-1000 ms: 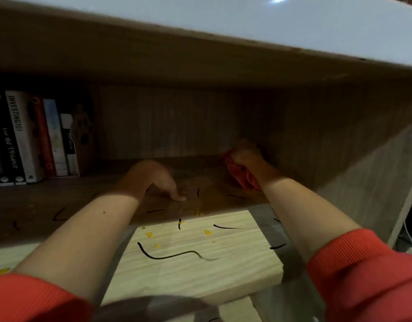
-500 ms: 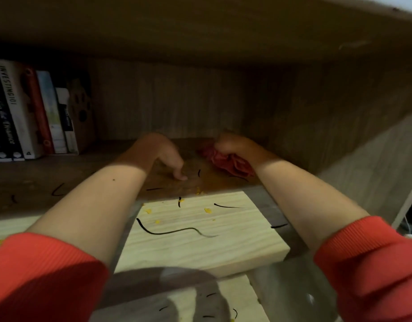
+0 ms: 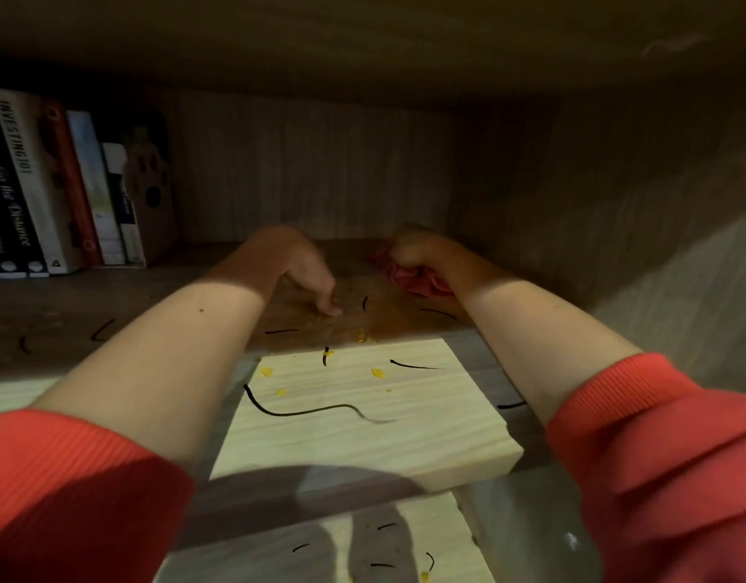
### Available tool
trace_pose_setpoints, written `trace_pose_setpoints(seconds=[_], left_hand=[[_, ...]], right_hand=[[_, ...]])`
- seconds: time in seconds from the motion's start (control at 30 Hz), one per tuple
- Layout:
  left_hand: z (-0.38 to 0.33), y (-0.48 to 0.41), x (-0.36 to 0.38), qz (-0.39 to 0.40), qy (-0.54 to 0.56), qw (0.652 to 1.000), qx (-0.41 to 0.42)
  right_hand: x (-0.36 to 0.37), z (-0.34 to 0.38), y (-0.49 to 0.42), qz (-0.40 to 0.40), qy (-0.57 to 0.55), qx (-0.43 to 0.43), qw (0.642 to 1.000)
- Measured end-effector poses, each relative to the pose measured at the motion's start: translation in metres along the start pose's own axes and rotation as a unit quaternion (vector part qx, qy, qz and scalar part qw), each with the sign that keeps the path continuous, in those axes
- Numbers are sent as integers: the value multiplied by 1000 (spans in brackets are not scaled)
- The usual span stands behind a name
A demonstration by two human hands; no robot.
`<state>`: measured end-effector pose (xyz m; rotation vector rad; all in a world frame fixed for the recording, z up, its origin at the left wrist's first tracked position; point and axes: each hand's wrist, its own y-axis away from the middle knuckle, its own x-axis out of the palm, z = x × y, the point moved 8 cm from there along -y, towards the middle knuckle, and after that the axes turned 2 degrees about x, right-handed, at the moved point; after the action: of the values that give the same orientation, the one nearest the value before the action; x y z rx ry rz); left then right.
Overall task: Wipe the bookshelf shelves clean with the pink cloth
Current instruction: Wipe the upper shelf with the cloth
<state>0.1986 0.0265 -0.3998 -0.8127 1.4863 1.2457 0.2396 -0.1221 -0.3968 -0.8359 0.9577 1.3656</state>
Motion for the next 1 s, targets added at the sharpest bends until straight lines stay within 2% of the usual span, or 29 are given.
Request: trace_pose_setpoints(seconds=[0.07,0.13,0.23,0.33,0.43,0.67,0.77,0.87,0.93,1.0], left_hand=[[0,0,0,6,2,1000,0],[1,1,1,10,4,1000,-3],[4,1,1,6,-6,1000,-2],[5,0,2,2,1,1000,-2],[2,3,3,0,12,1000,2],[0,22,5,-32,71,997,-2],[6,38,1,-93,140,986,19],[23,63,-14,-208,230,950,43],[36,83,-18,-270,250,928,64],[49,104,-8,-298,239,923,54]], right_hand=[[-5,14,6,21,13,-29,999],[-16,22,11,25,-25,-39,999],[-33,16,13,-26,-89,-39,995],[-21,0,5,-27,-122,-20,992],[-11,-4,6,-39,-27,12,999],[17,55,49,5,85,-92,992],[22,66,70,-8,84,-119,989],[23,71,87,-11,56,-128,990],[23,77,102,-8,23,-142,990],[23,84,118,7,-16,-150,989]])
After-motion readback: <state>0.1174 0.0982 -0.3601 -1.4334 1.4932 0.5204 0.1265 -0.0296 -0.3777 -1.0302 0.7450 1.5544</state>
